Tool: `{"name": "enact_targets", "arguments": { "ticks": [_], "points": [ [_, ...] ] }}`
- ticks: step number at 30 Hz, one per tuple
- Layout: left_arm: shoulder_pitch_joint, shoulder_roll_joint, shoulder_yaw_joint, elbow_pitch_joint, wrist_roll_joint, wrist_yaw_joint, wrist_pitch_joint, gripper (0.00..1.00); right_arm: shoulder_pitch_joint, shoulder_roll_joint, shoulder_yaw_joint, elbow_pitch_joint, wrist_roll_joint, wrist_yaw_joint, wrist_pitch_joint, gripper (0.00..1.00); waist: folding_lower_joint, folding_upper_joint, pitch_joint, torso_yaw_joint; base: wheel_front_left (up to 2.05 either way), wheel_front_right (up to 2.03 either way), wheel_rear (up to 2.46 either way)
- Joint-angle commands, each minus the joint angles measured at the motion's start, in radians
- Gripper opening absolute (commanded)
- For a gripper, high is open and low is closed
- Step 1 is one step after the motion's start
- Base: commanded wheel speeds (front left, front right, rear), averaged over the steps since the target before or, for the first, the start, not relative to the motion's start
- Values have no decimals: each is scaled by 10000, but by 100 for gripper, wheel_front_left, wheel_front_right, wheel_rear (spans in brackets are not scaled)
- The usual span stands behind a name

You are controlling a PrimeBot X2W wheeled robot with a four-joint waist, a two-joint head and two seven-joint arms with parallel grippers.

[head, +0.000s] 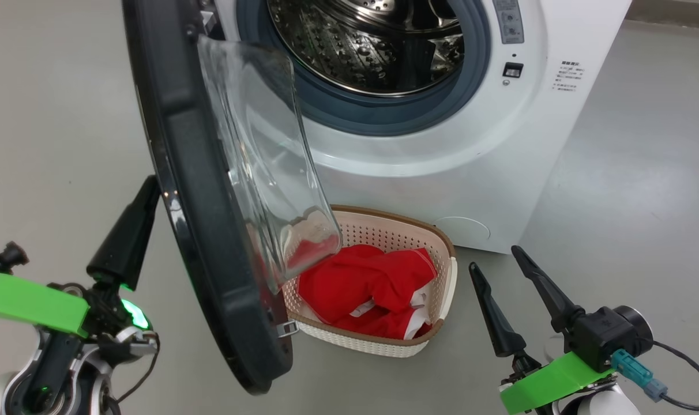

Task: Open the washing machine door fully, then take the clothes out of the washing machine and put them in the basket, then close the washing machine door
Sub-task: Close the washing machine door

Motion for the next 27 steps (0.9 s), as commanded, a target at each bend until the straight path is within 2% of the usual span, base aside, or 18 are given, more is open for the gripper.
{"name": "enact_targets", "arguments": {
  "ticks": [1, 5, 13, 27],
  "points": [
    [-299, 122, 165, -314, 9, 31, 119, 0, -475, 9, 174, -246, 215, 63, -63, 100, 0, 0, 55, -71, 0, 0, 0],
    [-355, 121, -53, -313, 85, 31, 56, 0, -574, 9, 234, -224, 284, 63, -63, 100, 0, 0, 122, -261, 0, 0, 0],
    [-399, 115, -707, -157, -441, -112, -141, 0, -554, 9, 317, -118, 300, 63, -63, 100, 0, 0, 131, -628, 0, 0, 0],
    [-1421, 113, -1558, 925, -1085, -560, -1498, 0, -651, 9, 285, -137, 363, 63, -63, 100, 0, 0, 312, -1788, 0, 0, 0]
  ]
}}
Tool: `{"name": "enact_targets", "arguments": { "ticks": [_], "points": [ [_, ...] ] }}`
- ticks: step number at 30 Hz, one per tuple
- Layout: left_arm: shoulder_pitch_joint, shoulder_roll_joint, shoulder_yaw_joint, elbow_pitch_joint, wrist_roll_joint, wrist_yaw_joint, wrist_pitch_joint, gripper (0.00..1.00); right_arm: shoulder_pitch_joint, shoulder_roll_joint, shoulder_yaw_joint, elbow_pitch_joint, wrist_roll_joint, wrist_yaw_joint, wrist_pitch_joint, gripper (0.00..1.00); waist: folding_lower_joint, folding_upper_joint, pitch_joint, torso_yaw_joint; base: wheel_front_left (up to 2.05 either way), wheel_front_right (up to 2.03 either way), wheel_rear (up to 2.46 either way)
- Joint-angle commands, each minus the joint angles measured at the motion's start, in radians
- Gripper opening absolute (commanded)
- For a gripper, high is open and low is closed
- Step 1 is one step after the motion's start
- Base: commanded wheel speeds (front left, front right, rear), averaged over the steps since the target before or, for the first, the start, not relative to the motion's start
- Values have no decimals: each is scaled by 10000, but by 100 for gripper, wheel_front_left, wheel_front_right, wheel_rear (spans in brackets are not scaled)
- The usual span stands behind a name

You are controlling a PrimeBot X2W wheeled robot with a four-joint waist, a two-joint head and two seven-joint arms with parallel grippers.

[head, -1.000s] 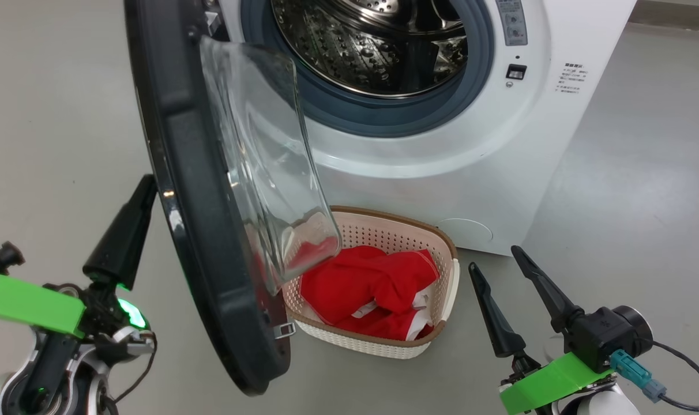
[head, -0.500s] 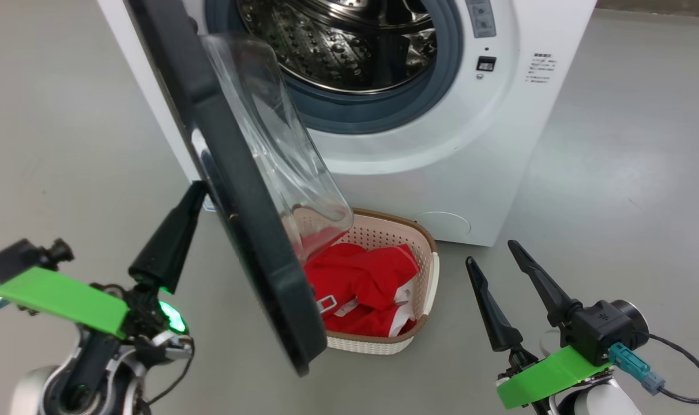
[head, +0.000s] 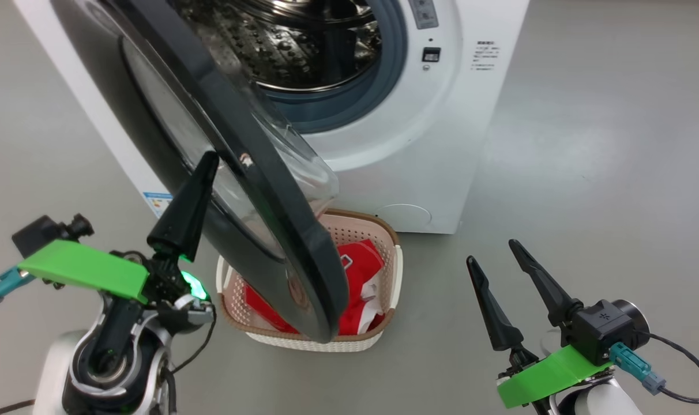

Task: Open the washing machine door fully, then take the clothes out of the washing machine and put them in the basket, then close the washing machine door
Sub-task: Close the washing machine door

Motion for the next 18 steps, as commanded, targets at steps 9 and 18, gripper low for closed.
{"name": "enact_targets", "arguments": {
  "ticks": [9, 18],
  "points": [
    [-917, 95, 98, 310, -111, -442, -400, 0, -493, 19, 186, -316, 2, 63, -63, 100, 0, 0, 293, -918, 0, 0, 0],
    [-1788, 95, 12, 839, -110, -677, -732, 0, -656, 19, 174, -383, -47, 63, -63, 100, 0, 0, 700, -1405, 0, 0, 0]
  ]
}}
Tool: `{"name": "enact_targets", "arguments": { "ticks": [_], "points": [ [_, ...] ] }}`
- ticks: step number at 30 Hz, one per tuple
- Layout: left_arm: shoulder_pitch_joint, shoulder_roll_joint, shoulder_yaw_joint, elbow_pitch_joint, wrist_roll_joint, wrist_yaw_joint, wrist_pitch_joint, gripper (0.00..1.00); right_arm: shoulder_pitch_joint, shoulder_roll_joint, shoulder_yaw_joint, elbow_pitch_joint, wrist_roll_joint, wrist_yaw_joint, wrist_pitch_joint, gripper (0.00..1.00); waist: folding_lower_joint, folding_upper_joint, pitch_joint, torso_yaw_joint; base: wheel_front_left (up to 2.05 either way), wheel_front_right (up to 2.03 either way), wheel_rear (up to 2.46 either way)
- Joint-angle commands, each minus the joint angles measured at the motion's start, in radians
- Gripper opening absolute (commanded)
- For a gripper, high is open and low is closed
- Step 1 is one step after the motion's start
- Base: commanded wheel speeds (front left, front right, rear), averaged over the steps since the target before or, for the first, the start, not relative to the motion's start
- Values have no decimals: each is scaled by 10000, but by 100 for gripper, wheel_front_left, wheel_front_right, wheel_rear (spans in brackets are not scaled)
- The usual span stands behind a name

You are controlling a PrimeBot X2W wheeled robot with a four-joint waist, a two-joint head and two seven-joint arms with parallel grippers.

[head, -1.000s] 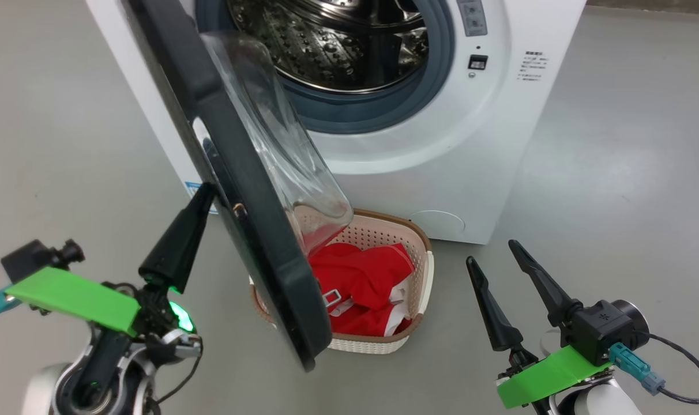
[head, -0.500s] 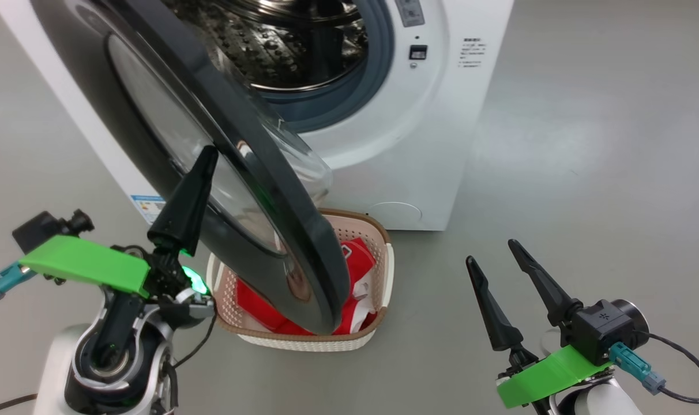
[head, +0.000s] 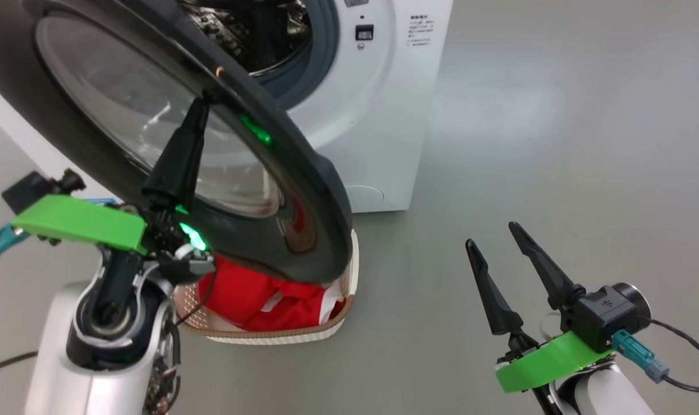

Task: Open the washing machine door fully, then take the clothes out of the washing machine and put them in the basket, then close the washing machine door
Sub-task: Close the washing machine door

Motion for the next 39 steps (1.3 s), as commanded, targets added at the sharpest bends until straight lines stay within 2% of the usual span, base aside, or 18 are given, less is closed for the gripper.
{"name": "enact_targets", "arguments": {
  "ticks": [1, 14, 39],
  "points": [
    [-449, 111, 222, -178, 11, -152, -39, 0, -319, 20, 189, -289, -4, 63, -63, 100, 0, 0, 181, -155, 0, 0, 0],
    [-1988, 271, 28, 1044, 738, -531, -424, 0, -698, 20, 268, -483, 371, 63, -63, 100, 0, 0, 926, -582, 0, 0, 0],
    [-4198, 471, 446, 2501, 947, -1289, -786, 0, -1285, 20, 292, -750, 400, 63, -63, 100, 0, 0, 2228, -1171, 0, 0, 0]
  ]
}}
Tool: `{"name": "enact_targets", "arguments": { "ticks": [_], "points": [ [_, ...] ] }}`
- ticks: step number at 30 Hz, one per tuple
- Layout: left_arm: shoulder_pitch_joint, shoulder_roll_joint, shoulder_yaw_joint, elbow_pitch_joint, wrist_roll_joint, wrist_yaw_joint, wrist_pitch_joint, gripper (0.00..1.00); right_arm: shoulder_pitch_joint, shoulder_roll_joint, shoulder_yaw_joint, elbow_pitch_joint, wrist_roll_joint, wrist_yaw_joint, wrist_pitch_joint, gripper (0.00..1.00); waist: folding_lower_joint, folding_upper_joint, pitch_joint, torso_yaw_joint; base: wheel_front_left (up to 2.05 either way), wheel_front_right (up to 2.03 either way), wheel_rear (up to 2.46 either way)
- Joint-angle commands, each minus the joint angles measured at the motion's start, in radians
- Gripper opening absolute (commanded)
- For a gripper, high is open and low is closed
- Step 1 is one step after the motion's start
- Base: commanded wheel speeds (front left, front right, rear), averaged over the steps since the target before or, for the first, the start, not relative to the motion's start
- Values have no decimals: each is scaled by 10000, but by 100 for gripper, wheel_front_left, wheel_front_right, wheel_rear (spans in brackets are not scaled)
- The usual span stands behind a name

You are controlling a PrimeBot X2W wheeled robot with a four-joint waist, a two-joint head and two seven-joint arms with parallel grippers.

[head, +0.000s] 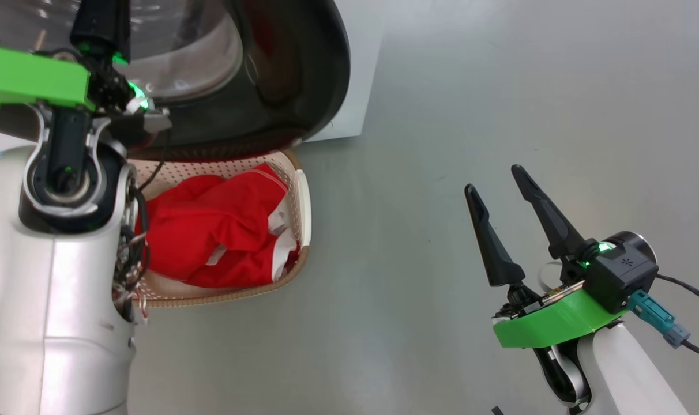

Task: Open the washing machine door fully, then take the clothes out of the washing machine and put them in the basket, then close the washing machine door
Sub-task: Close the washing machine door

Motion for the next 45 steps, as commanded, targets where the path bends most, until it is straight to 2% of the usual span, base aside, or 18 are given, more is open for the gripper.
{"name": "enact_targets", "arguments": {
  "ticks": [1, 9, 10, 11, 12, 13, 17, 25, 28, 33, 40, 45],
  "points": [
    [-374, 351, 164, -188, 106, -163, 10, 0, -164, 20, 235, -265, 31, 63, -63, 100, 0, -1, 123, -111, 0, 0, 0],
    [-297, 335, 101, 64, 201, -636, -79, 0, -188, 20, 153, -218, 60, 63, -63, 100, 0, -1, 108, -176, 0, 0, 0],
    [-144, 327, 51, 11, 226, -685, -64, 4, -168, 20, 128, -208, 71, 63, -63, 100, 0, -1, 59, -147, 0, 0, 0],
    [32, 322, 2, -66, 269, -730, -68, 38, -145, 20, 105, -200, 78, 63, -63, 100, 0, -1, 3, -110, 0, 0, 0],
    [230, 319, -69, -162, 333, -767, -63, 96, -121, 20, 84, -196, 83, 63, -63, 100, 0, -1, -60, -66, 0, 0, 0],
    [445, 337, -158, -273, 429, -801, -55, 100, -97, 20, 55, -191, 86, 63, -63, 100, 0, -1, -127, -18, 0, 0, 0],
    [1449, 625, -522, -767, 1290, -899, -367, 100, -18, 20, -102, -145, 72, 63, -63, 100, 0, -1, -476, 177, 0, 0, 0],
    [3550, 1706, -1630, -1712, 4965, -711, -2271, 100, 218, 20, -577, -117, 23, 63, -63, 100, 0, -1, -1266, 508, 0, 0, 0],
    [4237, 2044, -1973, -1957, 6118, -443, -2761, 100, 331, 20, -868, -274, -16, 63, -63, 100, 0, -1, -1539, 618, 0, 0, 0],
    [5267, 2323, -2030, -2296, 7383, 74, -3199, 100, 713, 20, -1219, -417, -190, 63, -63, 100, 0, -1, -2064, 822, 0, 0, 0],
    [6468, 2520, -1763, -2786, 8729, 573, -3368, 100, 1168, 20, -1500, -519, -380, 63, -63, 100, 0, -1, -2608, 942, 0, 0, 0],
    [7403, 2598, -1564, -3387, 10412, 933, -3387, 100, 1523, 20, -1646, -553, -503, 63, -63, 100, 0, -1, -2990, 953, 0, 0, 0]
  ]
}}
